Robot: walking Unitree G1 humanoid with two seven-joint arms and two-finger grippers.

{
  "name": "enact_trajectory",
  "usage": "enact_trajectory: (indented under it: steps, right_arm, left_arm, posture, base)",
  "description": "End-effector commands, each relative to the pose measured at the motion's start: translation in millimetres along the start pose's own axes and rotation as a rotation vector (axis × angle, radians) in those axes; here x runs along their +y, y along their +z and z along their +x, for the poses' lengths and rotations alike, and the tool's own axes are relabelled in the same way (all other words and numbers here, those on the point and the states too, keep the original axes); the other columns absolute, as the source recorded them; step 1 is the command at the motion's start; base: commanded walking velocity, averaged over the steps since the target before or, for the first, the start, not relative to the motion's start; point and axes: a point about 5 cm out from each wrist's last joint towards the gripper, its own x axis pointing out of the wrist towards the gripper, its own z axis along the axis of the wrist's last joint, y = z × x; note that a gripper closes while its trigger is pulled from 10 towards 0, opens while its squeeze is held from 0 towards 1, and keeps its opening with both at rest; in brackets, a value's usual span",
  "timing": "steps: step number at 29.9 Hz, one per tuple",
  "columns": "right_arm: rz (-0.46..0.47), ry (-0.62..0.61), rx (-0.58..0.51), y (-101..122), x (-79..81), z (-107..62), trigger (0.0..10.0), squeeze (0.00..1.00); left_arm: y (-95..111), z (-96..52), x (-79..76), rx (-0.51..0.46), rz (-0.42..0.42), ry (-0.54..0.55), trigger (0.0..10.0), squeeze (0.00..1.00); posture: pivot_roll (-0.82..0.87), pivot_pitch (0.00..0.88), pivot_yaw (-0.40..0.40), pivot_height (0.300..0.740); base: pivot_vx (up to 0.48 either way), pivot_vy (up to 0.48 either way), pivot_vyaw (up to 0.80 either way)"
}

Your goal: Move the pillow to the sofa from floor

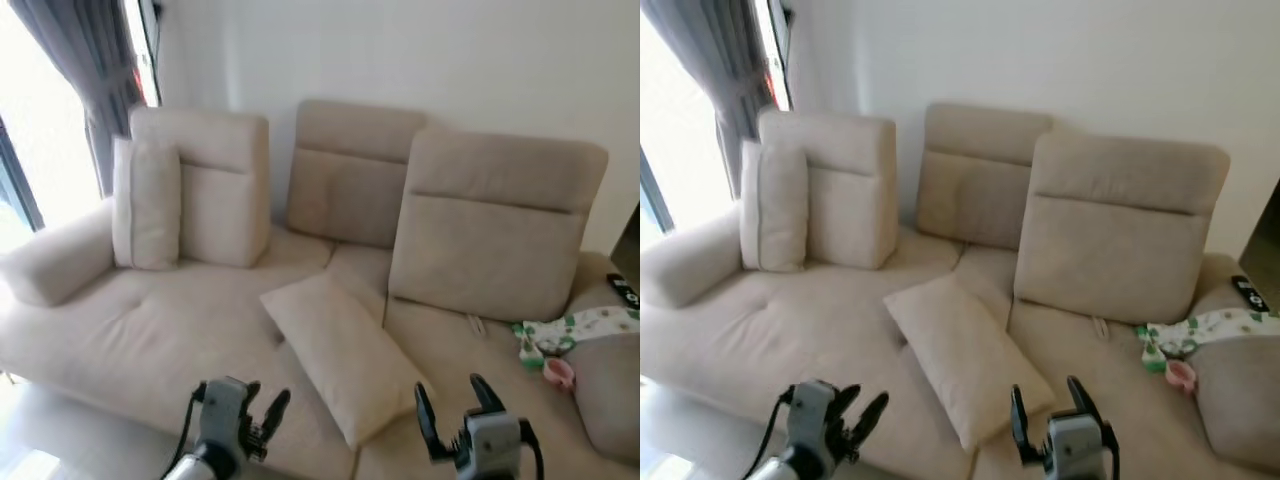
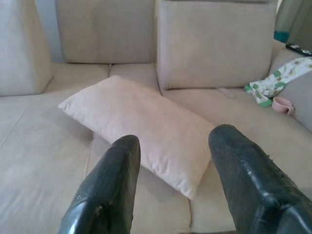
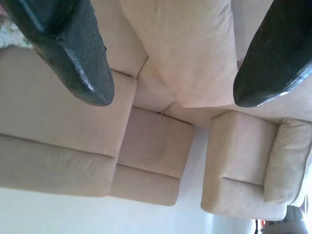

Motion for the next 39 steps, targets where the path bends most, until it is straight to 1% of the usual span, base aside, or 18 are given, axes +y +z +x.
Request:
enact_trajectory:
  steps: [1,10,15,21,39]
  right_arm:
    - [-0.001,-0.005,0.006,-1.3,-1.8,-0.6,10.0,0.00]
    - [-0.002,-0.020,0.024,-3.4,-3.4,-2.3,10.0,0.00]
    - [0.000,-0.026,0.035,-4.5,-2.9,-3.4,10.0,0.00]
    - [0.006,-0.014,0.020,-2.2,-0.2,-4.0,10.0,0.00]
    - [-0.010,-0.014,0.036,-3.2,2.1,-6.2,10.0,0.00]
  left_arm:
    - [-2.0,0.9,-3.4,0.003,-0.016,-0.018,10.0,0.00]
    - [-2.2,0.3,-4.0,0.004,-0.018,-0.021,10.0,0.00]
    - [-2.2,-0.2,-4.4,0.005,-0.018,-0.023,10.0,0.00]
    - [-2.0,-0.8,-5.2,0.005,-0.019,-0.025,10.0,0.00]
    - [-0.2,-3.2,-8.5,0.008,-0.022,-0.031,10.0,0.00]
  posture:
    - [0.01,0.000,0.029,0.740]
    - [0.00,0.000,0.030,0.740]
    - [0.00,0.000,0.032,0.740]
    - [0.00,0.000,0.033,0.740]
    - [0.00,0.000,0.036,0.740]
  base:
    - [0.000,0.000,0.00]
    - [0.000,0.000,0.00]
    - [0.000,0.000,-0.80]
    - [0.000,0.000,0.00]
    - [0.000,0.000,0.00]
